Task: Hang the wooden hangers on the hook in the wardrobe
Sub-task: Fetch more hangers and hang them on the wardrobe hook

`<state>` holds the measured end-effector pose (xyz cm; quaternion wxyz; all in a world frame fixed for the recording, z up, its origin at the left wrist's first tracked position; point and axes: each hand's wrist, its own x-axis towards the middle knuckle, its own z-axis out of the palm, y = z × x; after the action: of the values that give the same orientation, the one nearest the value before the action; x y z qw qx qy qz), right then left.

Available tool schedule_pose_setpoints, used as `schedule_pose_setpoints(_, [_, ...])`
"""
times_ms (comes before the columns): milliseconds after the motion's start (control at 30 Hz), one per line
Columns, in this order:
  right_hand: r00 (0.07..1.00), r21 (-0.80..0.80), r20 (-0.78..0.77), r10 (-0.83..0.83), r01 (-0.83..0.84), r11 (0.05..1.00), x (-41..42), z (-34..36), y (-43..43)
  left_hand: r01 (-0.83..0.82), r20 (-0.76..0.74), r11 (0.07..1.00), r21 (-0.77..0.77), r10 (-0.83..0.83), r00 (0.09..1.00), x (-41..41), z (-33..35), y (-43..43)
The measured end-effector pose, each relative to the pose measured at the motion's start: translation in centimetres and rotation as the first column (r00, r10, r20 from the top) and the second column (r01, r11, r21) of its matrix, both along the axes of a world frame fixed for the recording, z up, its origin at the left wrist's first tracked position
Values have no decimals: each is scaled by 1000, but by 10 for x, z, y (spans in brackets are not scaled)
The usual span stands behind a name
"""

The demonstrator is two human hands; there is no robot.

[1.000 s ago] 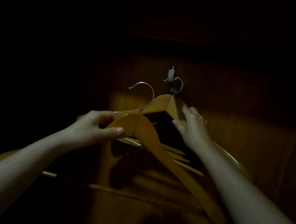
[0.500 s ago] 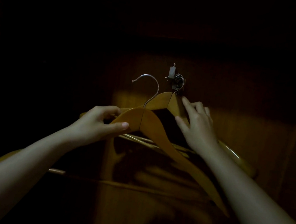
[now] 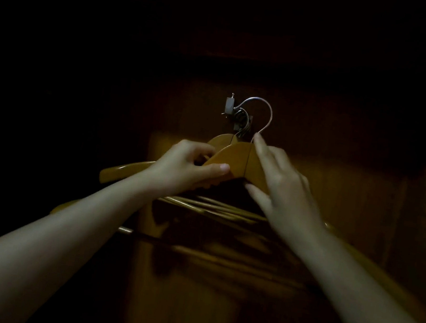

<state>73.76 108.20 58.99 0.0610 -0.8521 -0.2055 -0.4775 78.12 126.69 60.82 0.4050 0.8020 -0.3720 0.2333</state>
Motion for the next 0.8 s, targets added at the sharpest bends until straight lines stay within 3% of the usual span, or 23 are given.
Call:
schedule_pose_setpoints(67, [1000, 54, -27, 6, -5, 999, 5, 9, -6, -245, 206, 967, 66, 227, 952, 2, 5, -11])
schedule_pose_setpoints(133, [998, 99, -57, -14, 19, 995, 11, 18, -9, -563, 525, 822, 80, 446, 725, 6, 8, -17])
schedule_pose_setpoints(167, [998, 112, -65, -26, 33, 993, 16, 21, -9, -624, 618, 778, 69, 458, 639, 10, 9, -17])
schedule_pose_setpoints(233, [995, 126, -81, -50, 60, 990, 26, 30, -9, -639, 683, 762, 104, 412, 602, 22, 14, -15])
schedule_pose_setpoints(400, [989, 114, -133, -62, 77, 991, 49, 46, 5, -573, 562, 804, 158, 404, 722, 43, 21, -7])
schedule_pose_setpoints(633, [974, 43, -199, -108, 119, 992, 73, 30, 28, -597, 262, 762, 250, 540, 800, 71, -2, 6])
schedule_pose_setpoints(800, [988, 45, -88, -126, 131, 990, 80, 11, 30, -587, 277, 795, 155, 535, 798, 79, -23, 7])
